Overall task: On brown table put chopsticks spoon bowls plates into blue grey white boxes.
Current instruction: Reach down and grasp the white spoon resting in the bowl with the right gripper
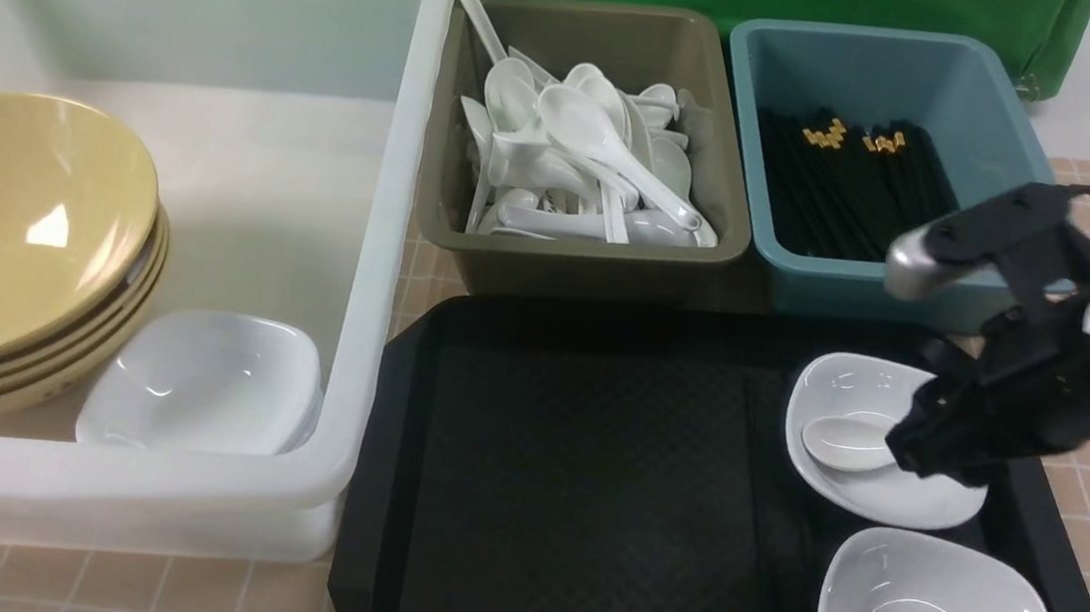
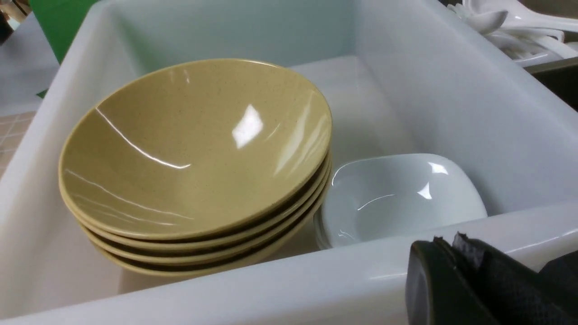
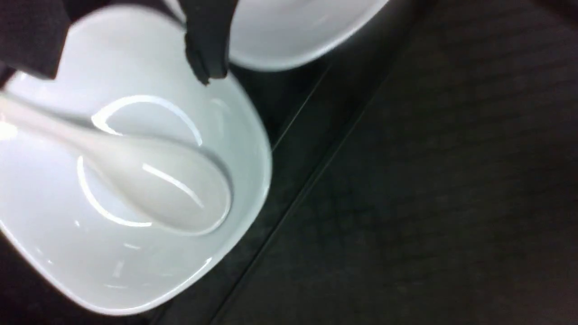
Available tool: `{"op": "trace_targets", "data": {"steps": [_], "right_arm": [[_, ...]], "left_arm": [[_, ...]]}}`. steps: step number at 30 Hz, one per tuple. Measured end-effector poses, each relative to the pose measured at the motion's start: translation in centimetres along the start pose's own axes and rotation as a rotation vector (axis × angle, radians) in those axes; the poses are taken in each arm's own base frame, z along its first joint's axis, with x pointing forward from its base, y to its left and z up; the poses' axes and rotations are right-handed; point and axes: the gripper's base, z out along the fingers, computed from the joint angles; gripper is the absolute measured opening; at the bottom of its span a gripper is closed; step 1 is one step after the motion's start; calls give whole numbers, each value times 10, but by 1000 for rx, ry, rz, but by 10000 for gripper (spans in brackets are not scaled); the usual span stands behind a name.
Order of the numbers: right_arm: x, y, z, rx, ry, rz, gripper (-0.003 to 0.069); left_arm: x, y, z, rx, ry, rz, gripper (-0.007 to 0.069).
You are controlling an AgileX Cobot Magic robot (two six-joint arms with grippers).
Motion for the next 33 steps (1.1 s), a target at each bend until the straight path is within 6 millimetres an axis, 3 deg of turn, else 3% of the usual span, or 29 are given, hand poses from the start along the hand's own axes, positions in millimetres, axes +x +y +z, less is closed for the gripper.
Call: {"op": "trace_targets", "data": {"steps": [5,11,13,16,18,24,26,33], "right_arm": [[-17,-13,37,50,51,-69,448],[-16,-16,78,39,116,-77,447],[-17,-17,82,39,115,-77,446],[-19,-17,83,40,114,-77,428],[-19,-18,83,38,118,-77,377],[-15,-16,79,21,163,-69,95],[-16,-15,72,23,153,-75,44],[-28,-17,47,46,74,-115,78]], "left_arm": [[0,0,0,0,0,7,1],[0,0,-2,-2,-15,6,1],[0,0,-2,-2,-15,6,1],[0,0,-2,-2,-15,6,1],[0,0,-2,-2,-15,6,1],[0,0,-2,-2,-15,6,1],[0,0,-2,-2,-15,6,1],[0,0,-2,-2,-15,-2,1]]}}
